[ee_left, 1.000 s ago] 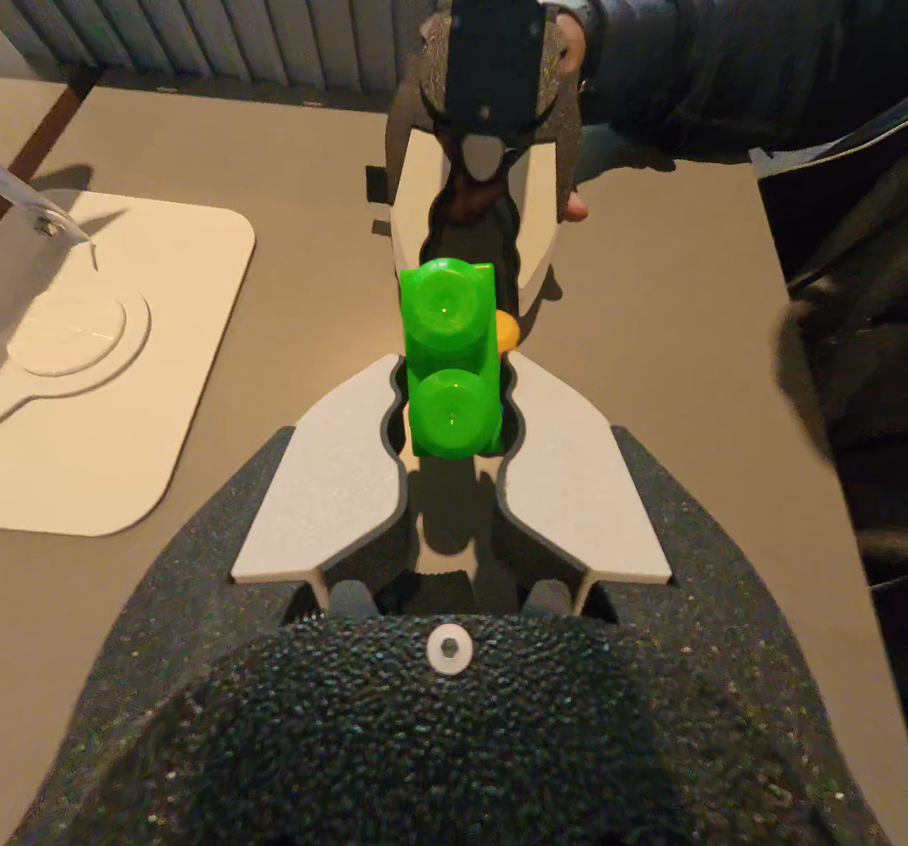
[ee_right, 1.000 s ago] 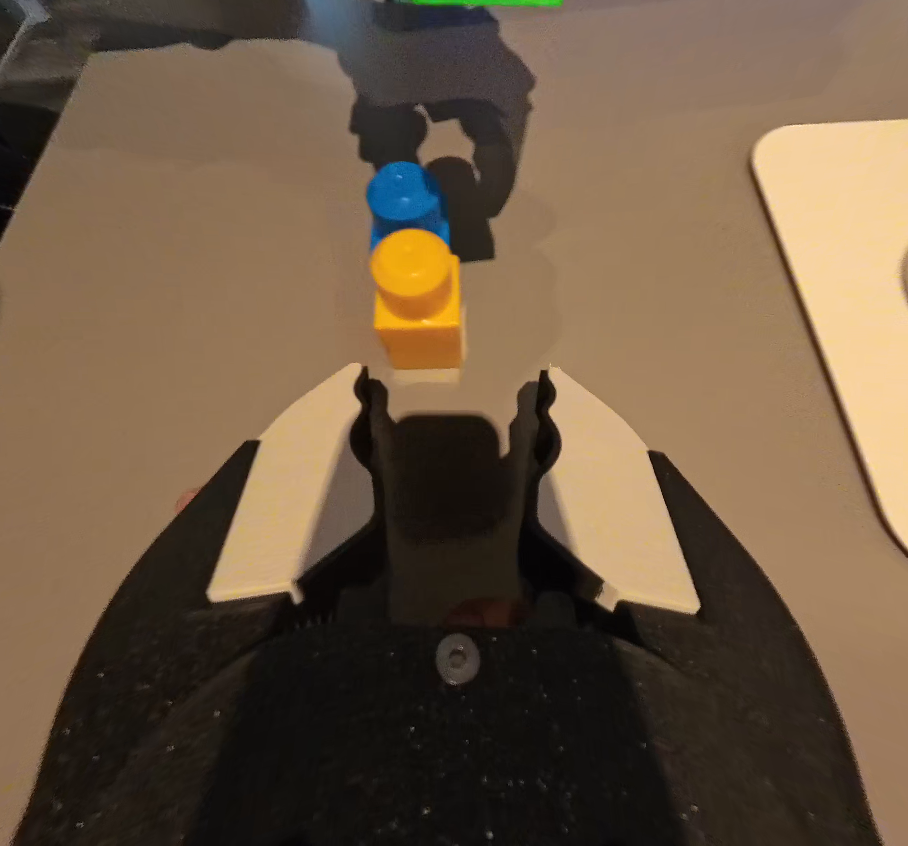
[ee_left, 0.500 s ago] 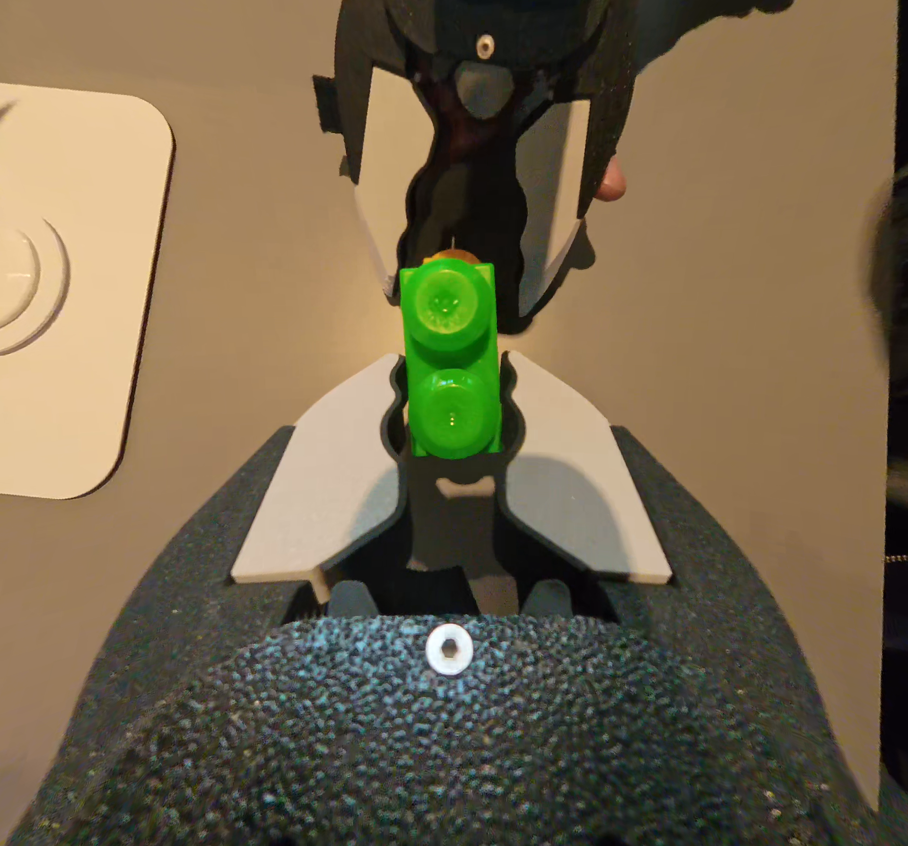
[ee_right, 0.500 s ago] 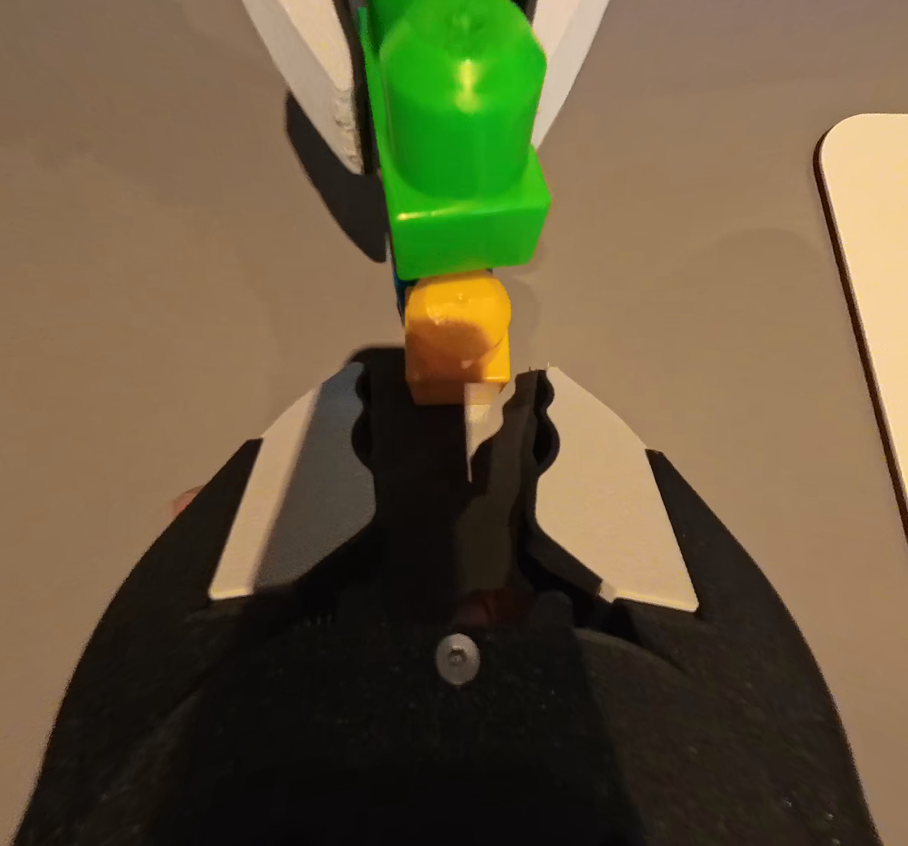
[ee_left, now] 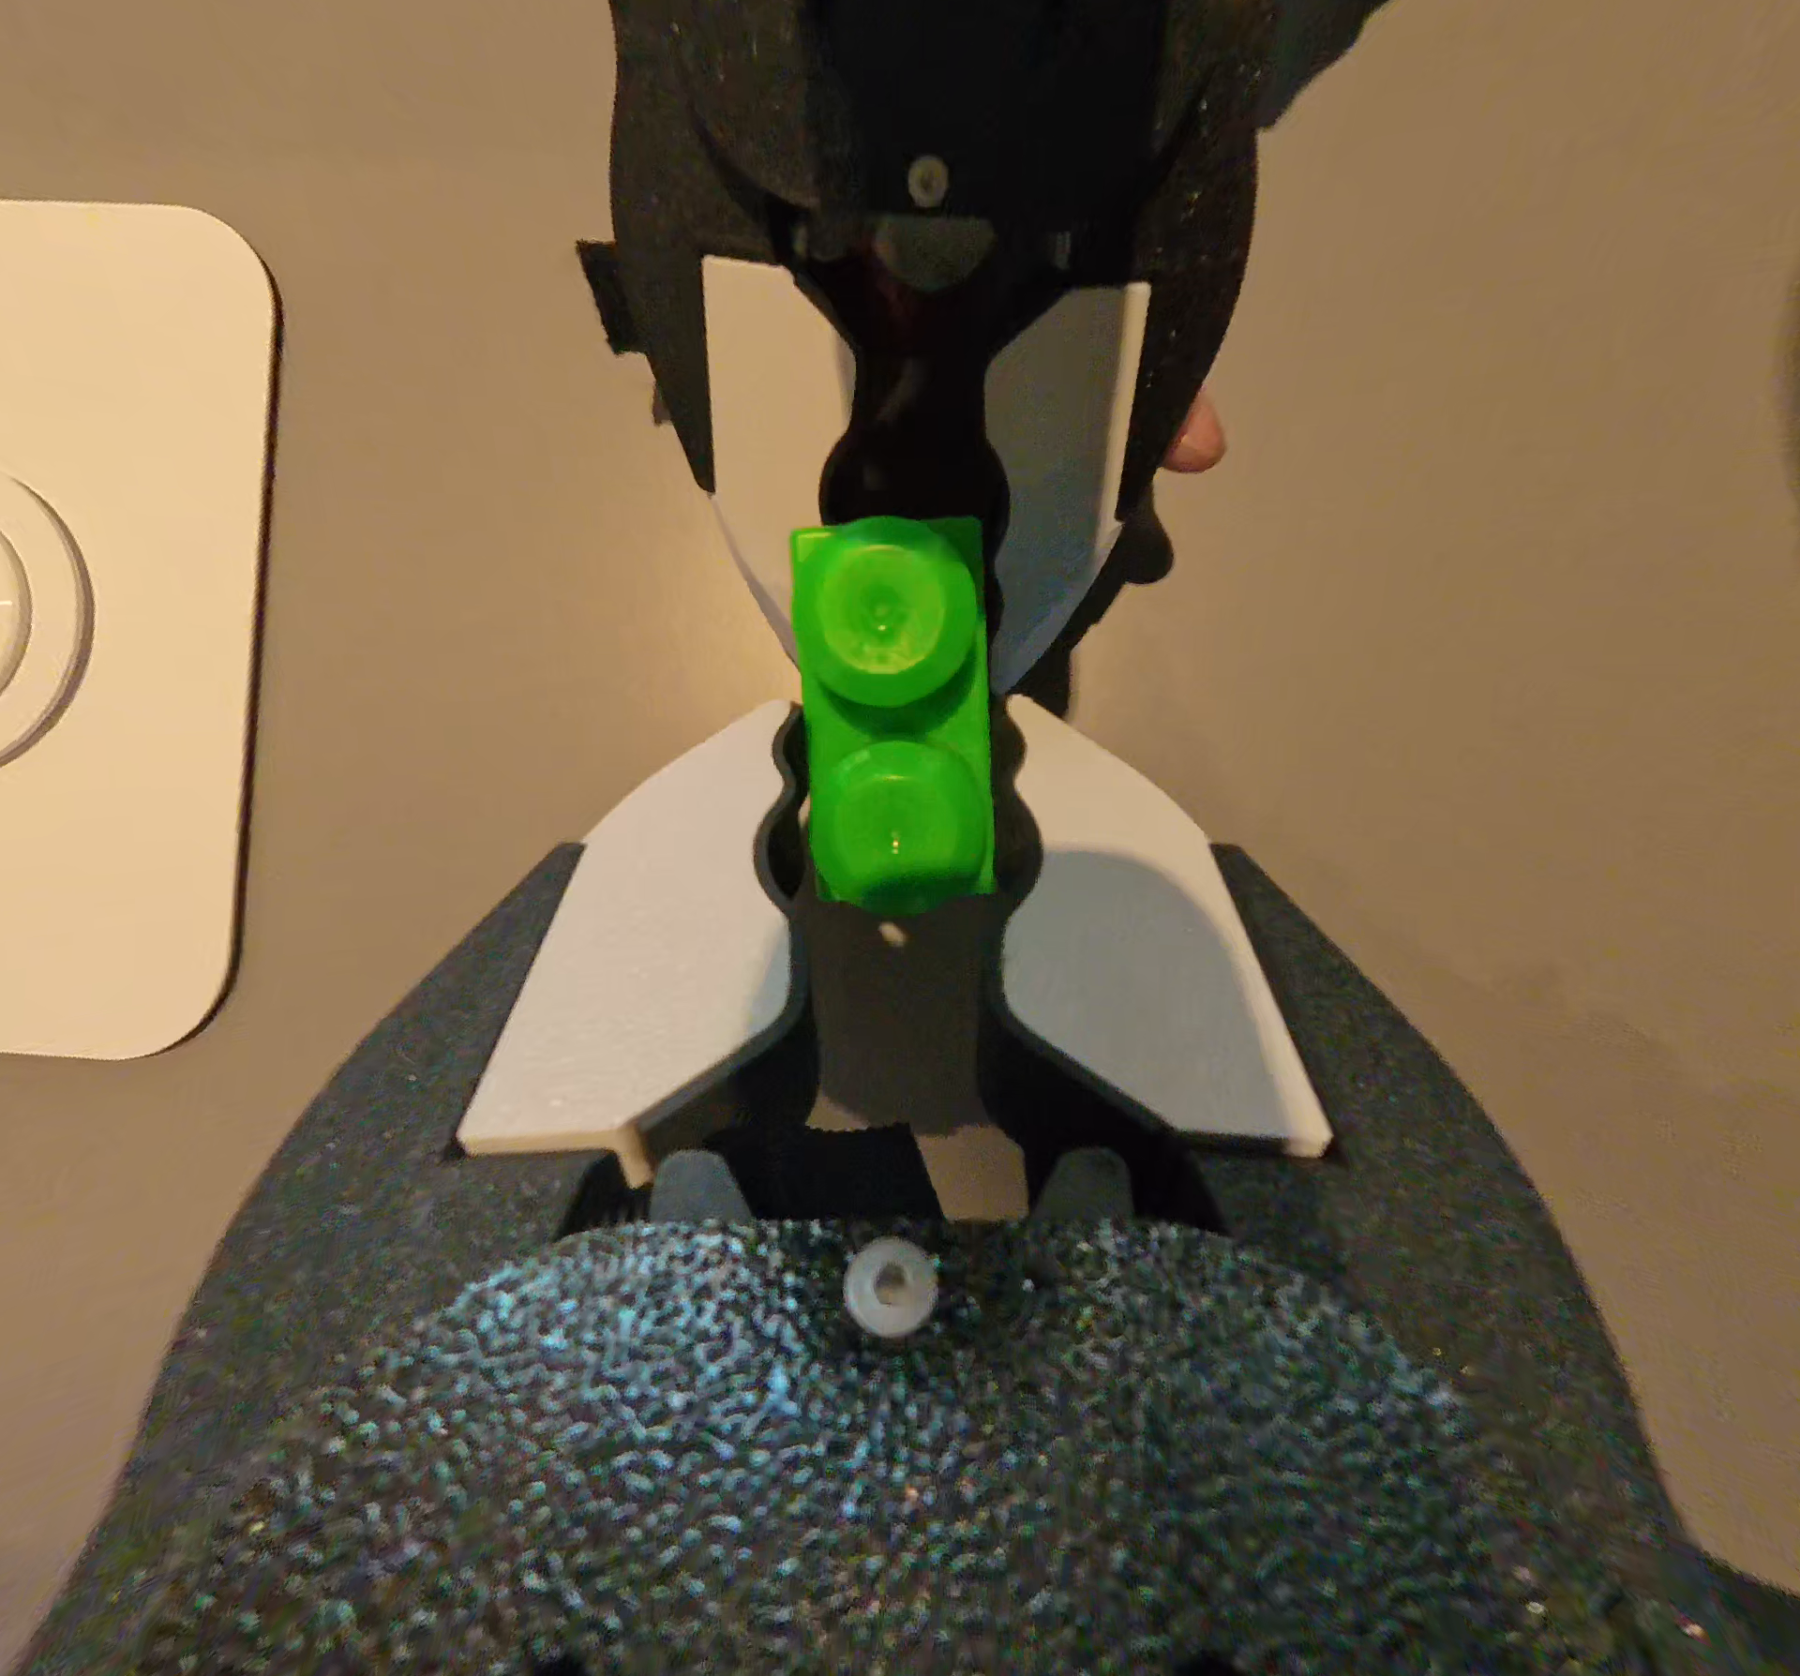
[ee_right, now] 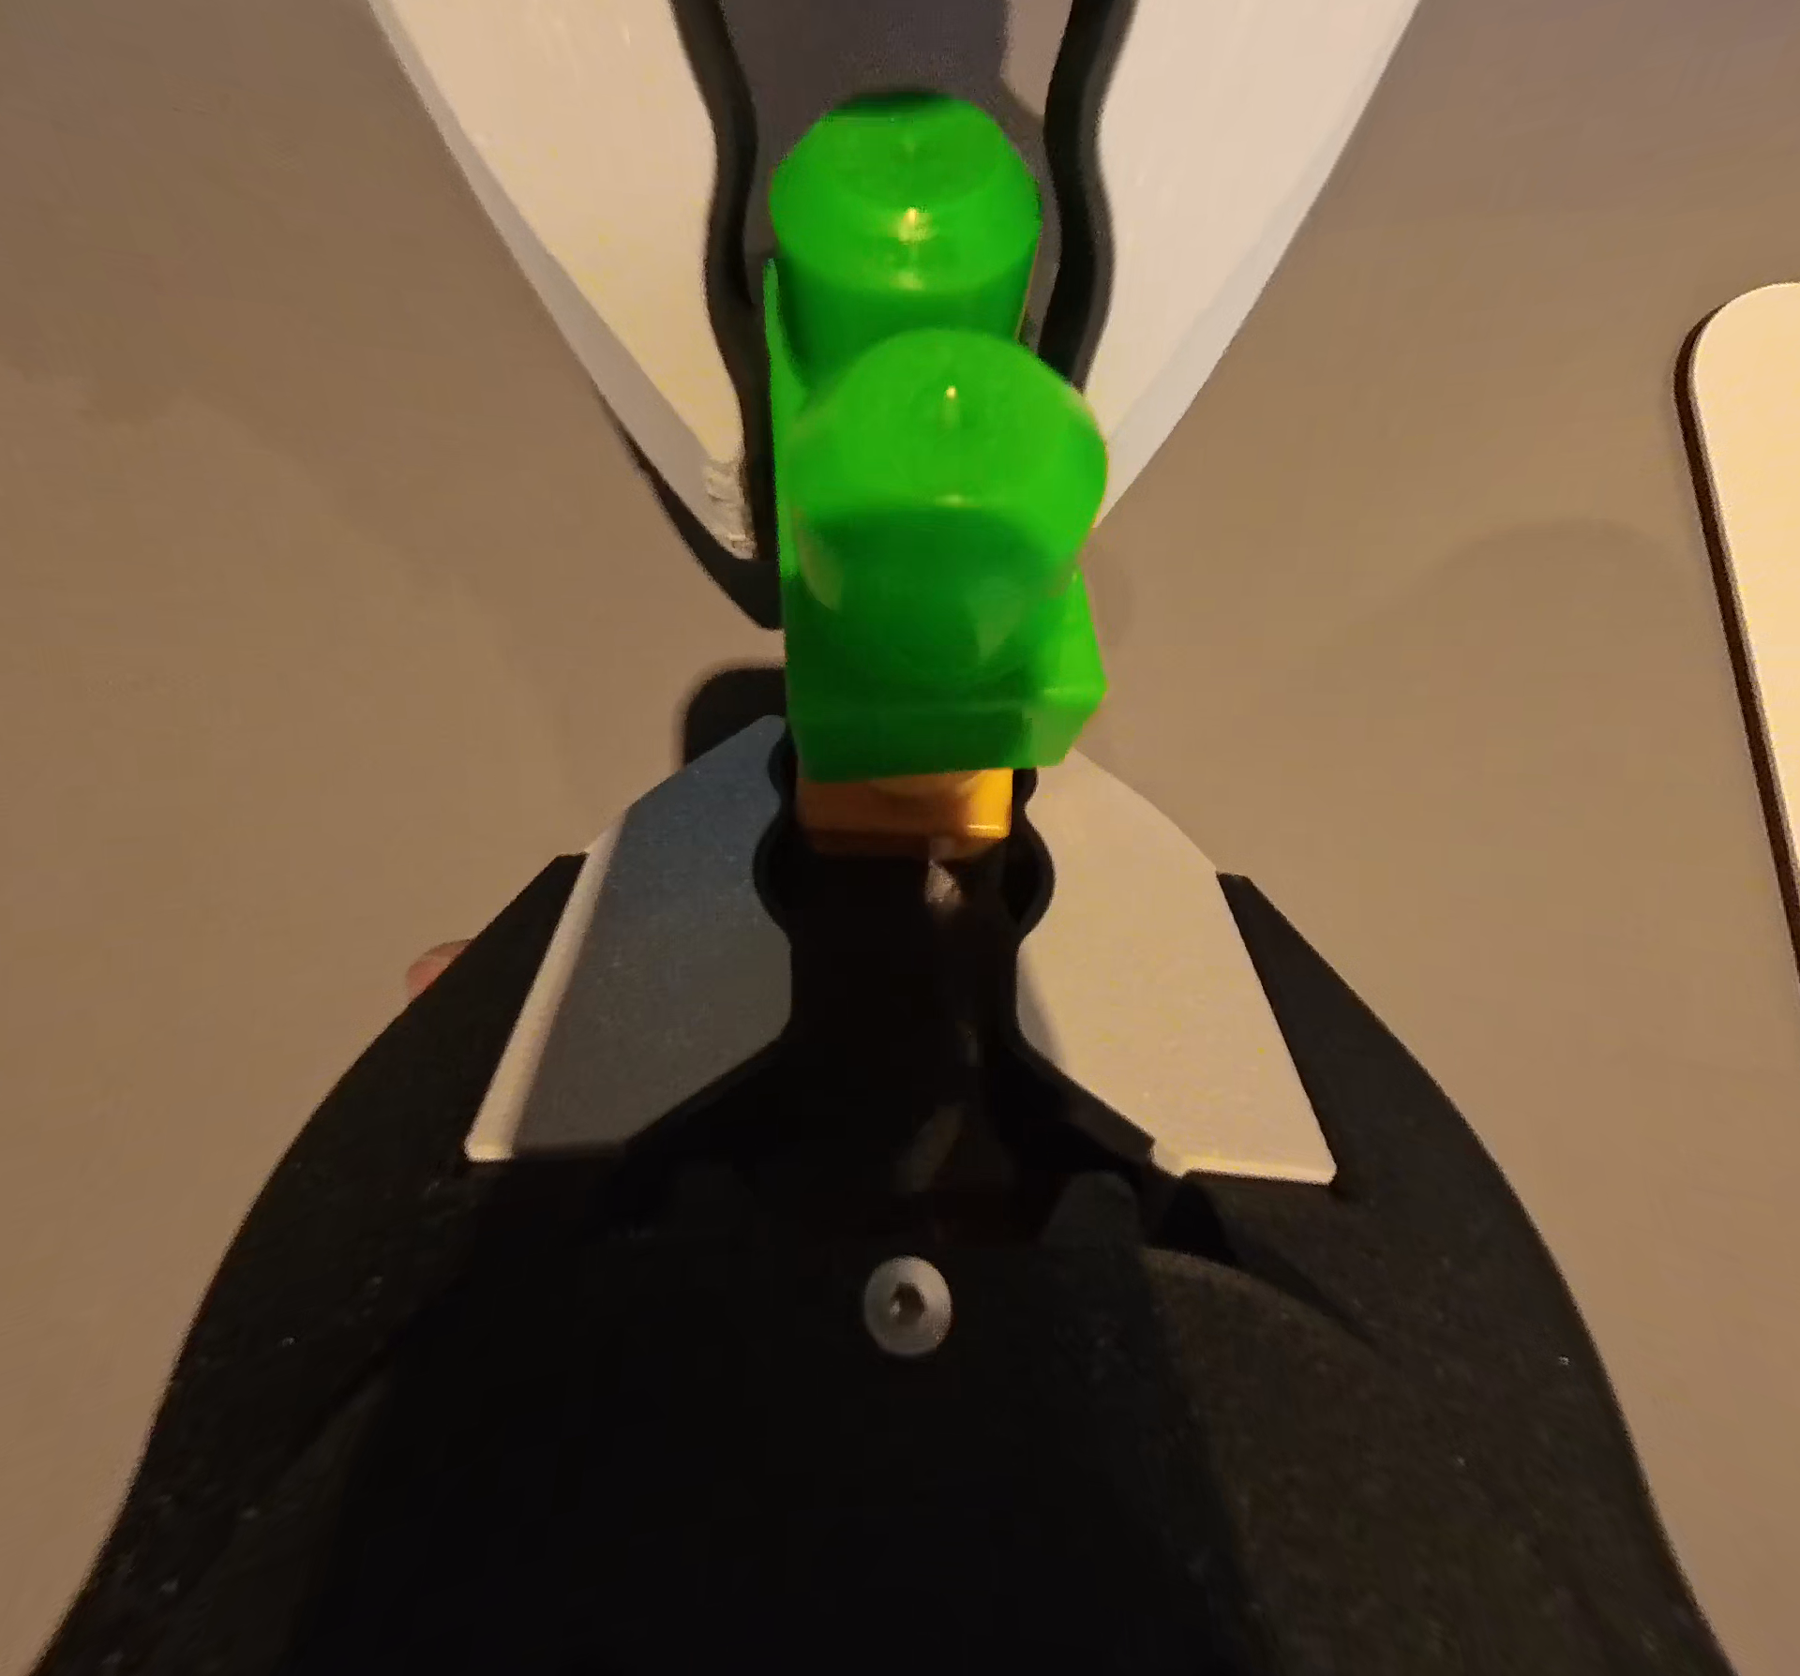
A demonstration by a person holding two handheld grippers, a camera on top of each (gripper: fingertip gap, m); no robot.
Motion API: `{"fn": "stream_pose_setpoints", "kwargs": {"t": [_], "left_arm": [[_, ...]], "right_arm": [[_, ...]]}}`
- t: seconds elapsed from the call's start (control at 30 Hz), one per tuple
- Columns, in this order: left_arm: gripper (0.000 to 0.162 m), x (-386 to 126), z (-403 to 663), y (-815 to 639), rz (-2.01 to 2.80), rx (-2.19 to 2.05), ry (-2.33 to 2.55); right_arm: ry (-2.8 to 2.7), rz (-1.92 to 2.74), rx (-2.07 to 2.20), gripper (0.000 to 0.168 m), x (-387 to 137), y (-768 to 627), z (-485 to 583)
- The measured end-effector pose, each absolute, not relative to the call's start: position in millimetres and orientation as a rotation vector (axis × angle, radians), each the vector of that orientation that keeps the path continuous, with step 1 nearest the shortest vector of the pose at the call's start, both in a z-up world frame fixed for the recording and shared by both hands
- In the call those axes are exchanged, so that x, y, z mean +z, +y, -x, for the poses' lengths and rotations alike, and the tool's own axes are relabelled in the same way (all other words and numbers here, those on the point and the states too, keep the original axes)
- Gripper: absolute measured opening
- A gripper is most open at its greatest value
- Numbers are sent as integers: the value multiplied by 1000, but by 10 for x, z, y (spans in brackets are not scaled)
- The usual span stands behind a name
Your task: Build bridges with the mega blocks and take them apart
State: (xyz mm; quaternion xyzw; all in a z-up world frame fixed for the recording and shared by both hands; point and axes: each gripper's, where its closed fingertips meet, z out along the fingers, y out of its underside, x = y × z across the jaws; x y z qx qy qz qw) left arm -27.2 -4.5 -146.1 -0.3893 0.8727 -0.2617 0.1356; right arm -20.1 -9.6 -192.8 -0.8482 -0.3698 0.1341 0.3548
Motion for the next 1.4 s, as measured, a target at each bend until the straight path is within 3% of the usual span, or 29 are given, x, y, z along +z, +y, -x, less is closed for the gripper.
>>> {"fn": "stream_pose_setpoints", "kwargs": {"t": [0.3, 0.5, 1.4], "left_arm": [[36, -1500, 280, -69, 1124, -884, 2487], [35, -1497, 313, -45, 1125, -914, 2451], [35, -1457, 478, 86, 1149, -1151, 2206]], "right_arm": [[-944, 2200, 338, 59, -1935, -41, 292], [-902, 2222, 344, 42, -1941, 24, 343], [-930, 2218, 444, 44, -1926, 152, 581]]}}
